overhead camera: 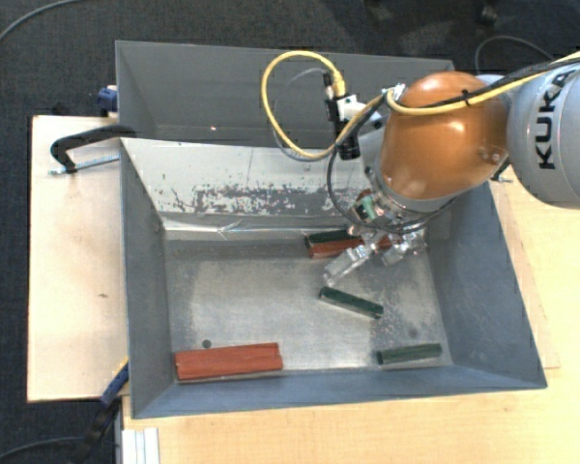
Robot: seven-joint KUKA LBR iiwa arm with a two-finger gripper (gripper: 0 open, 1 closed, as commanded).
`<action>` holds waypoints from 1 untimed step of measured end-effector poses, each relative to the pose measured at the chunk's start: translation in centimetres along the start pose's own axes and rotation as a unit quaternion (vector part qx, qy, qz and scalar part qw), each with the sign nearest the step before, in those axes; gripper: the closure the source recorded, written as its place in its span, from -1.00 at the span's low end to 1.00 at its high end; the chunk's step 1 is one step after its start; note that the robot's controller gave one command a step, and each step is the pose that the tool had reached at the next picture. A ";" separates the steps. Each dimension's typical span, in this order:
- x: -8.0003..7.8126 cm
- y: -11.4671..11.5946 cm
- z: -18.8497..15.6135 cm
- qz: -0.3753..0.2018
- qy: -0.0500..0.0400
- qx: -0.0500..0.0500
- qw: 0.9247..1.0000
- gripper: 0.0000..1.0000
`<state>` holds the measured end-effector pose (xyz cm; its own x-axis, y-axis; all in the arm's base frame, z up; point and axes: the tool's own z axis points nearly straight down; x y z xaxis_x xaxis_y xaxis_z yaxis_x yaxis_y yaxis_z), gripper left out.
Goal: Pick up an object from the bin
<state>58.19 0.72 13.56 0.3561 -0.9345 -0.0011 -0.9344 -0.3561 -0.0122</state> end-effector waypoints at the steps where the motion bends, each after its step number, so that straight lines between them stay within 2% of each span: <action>1: 1.8 10.8 6.7 0.040 -0.001 -0.012 0.999 -1.00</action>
Offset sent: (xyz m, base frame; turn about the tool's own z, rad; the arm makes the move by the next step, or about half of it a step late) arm -0.0896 -0.0538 -0.0656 0.0754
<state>48.78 -4.82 6.68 0.2798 -0.9601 -0.0024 -0.9600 -0.2798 0.0118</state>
